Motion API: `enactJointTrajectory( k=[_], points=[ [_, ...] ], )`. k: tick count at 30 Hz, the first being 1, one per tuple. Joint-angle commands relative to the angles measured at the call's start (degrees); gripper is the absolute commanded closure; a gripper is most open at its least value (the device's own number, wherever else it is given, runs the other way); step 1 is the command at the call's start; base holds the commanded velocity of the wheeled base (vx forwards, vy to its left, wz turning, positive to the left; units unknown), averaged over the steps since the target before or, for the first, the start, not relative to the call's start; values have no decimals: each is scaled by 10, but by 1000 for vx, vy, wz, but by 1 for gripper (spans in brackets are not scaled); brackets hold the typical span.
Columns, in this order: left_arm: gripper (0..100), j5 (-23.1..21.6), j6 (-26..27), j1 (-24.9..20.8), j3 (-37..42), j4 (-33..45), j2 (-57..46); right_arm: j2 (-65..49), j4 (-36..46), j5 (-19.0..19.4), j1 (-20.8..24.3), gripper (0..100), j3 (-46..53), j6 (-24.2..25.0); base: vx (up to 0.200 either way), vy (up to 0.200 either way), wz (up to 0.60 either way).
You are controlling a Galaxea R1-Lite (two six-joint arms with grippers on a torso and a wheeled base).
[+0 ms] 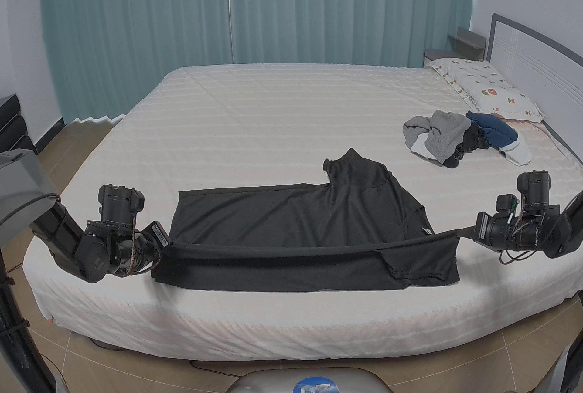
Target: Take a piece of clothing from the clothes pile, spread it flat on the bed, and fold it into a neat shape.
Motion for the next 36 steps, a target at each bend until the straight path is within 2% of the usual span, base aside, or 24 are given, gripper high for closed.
enactJointTrajectory(
  k=[1, 9, 26, 34, 36],
  points=[
    [100, -1, 3, -3, 44, -1, -64, -78, 0, 1, -14, 100, 44, -2, 0, 0, 0],
    [100, -1, 3, -12, 77, -2, -89, -145, 7, 1, -9, 100, 101, -10, 0, 0, 0],
    [100, -2, 4, -19, 138, -3, -123, -196, 7, -2, -16, 100, 190, -37, 0, 0, 0],
    [100, -22, 1, -16, 110, -4, -113, -166, 6, -5, -10, 100, 169, -43, 0, 0, 0],
    [100, -35, 0, -12, 81, -3, -86, -138, 5, -6, -9, 100, 141, -43, 0, 0, 0]
  ],
)
